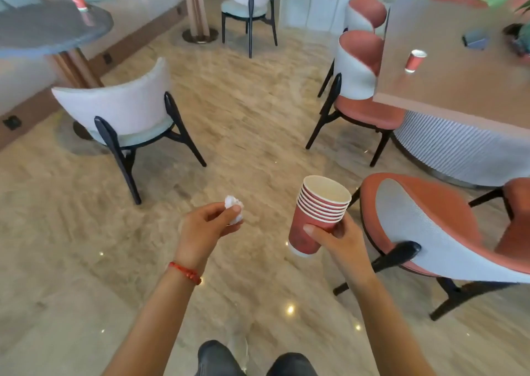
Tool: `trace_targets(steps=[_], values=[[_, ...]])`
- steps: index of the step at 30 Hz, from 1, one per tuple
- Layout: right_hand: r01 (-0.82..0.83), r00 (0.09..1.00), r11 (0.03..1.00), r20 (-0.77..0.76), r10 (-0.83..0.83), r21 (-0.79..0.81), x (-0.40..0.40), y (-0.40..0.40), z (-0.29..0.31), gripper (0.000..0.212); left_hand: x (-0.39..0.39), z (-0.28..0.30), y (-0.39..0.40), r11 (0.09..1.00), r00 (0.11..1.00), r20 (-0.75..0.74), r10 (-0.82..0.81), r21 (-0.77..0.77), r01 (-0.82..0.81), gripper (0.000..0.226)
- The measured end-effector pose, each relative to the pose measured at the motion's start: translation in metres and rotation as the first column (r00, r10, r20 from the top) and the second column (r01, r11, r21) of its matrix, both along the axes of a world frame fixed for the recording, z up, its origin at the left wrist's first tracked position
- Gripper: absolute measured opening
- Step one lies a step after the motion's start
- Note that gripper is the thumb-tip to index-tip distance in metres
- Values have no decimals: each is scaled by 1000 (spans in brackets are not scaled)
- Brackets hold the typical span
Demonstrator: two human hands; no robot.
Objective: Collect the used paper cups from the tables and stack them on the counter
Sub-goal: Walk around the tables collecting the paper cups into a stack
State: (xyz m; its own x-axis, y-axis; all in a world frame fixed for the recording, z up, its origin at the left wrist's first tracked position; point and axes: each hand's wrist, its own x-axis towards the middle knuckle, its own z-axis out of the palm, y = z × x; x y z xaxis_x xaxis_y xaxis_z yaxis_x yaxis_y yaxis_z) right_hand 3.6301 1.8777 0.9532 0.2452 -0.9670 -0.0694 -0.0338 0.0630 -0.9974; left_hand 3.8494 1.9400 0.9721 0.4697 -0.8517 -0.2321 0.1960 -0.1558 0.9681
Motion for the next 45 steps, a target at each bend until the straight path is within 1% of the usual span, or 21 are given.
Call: trace_targets(steps=[3, 7, 9, 11, 16, 22, 24, 27, 29, 33, 40, 45], values=[[48, 999, 999, -15, -48, -5, 13, -32, 2, 41, 21, 1, -44, 998, 998, -13, -61, 4, 61, 16], [112, 993, 994, -24, -112, 6, 22, -78, 0, 43, 34, -5, -102, 995, 995, -22, -97, 31, 97, 13], [121, 992, 993, -31, -121, -7, 25, -107, 1, 43, 36, -9, -134, 993, 994, -31, -107, 36, 108, 16], [128, 991, 992, -28, -128, -14, 26, -139, 0, 42, 37, -13, -169, 991, 992, -29, -124, 39, 125, 13], [169, 986, 985, -3, -169, -33, 23, -234, -4, 43, 30, -19, -269, 986, 985, -44, -168, 10, 169, 7], [154, 988, 987, -6, -154, -52, 13, -351, 7, 43, 11, -5, -390, 981, 980, -40, -193, -16, 192, 11], [150, 989, 988, -3, -150, -37, 12, -384, 11, 43, 8, 0, -426, 981, 980, -50, -194, -22, 193, 9], [145, 989, 989, -11, -145, -23, 12, -426, 9, 50, 6, 0, -474, 979, 978, -56, -203, -26, 202, 7], [154, 988, 988, -26, -154, -26, 12, -456, 3, 49, 4, -5, -508, 977, 975, -57, -215, -18, 214, 7], [212, 977, 977, -29, -213, -37, 14, -527, -9, 44, 5, -15, -587, 965, 964, -55, -262, -21, 261, 12], [283, 959, 958, 3, -283, -34, 29, -666, -8, 46, 16, -17, -741, 950, 949, -35, -312, 3, 312, 7], [350, 937, 936, 1, -350, -37, 31, -742, -1, 47, 16, -13, -836, 921, 921, -37, -387, 24, 388, 4]])
